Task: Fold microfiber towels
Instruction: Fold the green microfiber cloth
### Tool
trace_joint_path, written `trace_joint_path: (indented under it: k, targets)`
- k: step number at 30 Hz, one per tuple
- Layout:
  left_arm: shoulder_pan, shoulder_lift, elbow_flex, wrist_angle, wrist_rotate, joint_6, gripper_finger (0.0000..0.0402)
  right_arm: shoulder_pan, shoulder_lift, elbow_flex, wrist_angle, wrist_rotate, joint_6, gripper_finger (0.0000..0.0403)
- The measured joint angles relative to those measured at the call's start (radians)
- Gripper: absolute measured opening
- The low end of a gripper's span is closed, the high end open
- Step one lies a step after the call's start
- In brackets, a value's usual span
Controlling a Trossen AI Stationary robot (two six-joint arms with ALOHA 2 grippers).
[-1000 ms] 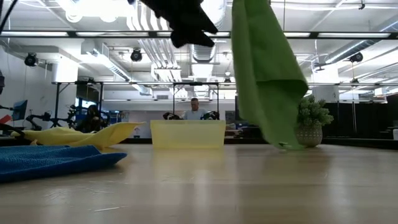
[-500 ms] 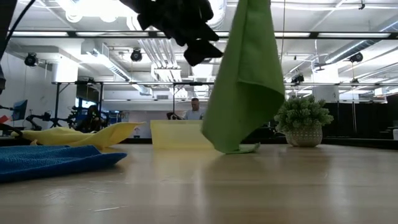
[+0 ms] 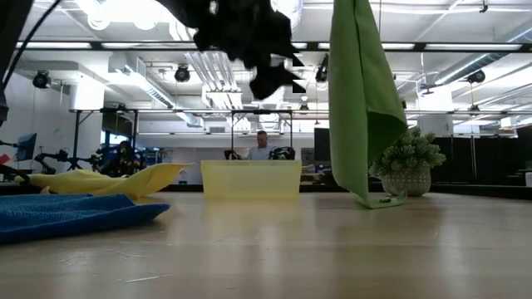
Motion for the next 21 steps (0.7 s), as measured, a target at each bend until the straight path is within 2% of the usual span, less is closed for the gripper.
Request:
trace_joint_path:
  k: [5,10,18,21]
  targets:
    - [-0.027,-0.094,0.003,0.182,-0.139,-0.002,0.0217,0.000,0.009,-0.003,0.001,0.012,0.014,0.0008]
    - [-0.031,-0.103,0.020,0.247,-0.148,0.001,0.0217,0.000,0.017,-0.005,0.010,0.012,0.021,0.0008]
    - [-0.039,-0.058,0.018,0.283,0.020,-0.006,0.0217,0.000,0.026,-0.007,0.015,0.011,0.028,0.0008]
    - [-0.040,-0.053,0.017,0.318,0.053,-0.006,0.0217,0.000,0.028,-0.007,0.018,0.008,0.028,0.0008]
